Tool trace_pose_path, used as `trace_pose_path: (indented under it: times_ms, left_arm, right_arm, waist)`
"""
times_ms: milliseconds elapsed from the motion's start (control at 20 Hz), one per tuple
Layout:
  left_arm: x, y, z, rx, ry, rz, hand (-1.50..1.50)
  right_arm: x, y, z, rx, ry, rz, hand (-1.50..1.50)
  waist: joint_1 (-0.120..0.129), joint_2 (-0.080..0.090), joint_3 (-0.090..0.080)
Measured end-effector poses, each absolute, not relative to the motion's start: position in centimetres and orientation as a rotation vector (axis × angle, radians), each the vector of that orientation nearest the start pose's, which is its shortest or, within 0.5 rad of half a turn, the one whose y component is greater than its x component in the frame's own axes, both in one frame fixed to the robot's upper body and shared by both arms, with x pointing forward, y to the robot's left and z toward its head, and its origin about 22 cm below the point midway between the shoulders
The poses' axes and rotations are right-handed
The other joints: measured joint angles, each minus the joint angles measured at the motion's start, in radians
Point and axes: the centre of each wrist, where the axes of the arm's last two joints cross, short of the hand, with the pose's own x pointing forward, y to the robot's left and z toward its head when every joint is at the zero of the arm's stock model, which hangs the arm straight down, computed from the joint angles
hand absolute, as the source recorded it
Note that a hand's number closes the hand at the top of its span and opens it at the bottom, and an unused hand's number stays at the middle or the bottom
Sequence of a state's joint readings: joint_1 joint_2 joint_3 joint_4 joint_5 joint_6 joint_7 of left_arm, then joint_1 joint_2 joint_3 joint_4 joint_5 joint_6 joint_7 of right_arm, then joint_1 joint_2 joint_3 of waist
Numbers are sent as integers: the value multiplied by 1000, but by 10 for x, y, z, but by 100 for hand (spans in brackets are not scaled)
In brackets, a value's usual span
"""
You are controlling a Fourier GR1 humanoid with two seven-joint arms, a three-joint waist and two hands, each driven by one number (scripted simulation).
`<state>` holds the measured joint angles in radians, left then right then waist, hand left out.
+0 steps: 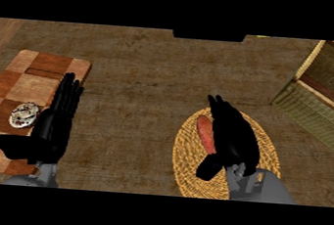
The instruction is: Pick the sweet potato from the placemat and place it in the basket
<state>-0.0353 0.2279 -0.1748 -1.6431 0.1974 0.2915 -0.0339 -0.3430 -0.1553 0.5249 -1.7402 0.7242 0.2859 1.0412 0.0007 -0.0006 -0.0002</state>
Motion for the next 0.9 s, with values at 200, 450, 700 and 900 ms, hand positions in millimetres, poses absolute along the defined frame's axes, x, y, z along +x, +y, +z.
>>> trace_pose_path:
  times_ms: [200,450,700,900]
  left_arm:
    - [246,227,31,85,-1671,59,0]
    - [243,234,28,88,-1677,53,0]
    - [239,232,32,85,-1671,58,0]
    - [245,234,40,91,-1675,57,0]
  right_arm:
    - [260,-110,91,-771,-958,997,-150]
    - [268,-114,86,-765,-933,987,-150]
    - [277,-113,75,-753,-898,994,-150]
    - [275,-112,66,-755,-886,999,-150]
  waist:
    - [1,0,0]
    - [2,0,0]
    - [2,0,0]
    - [1,0,0]
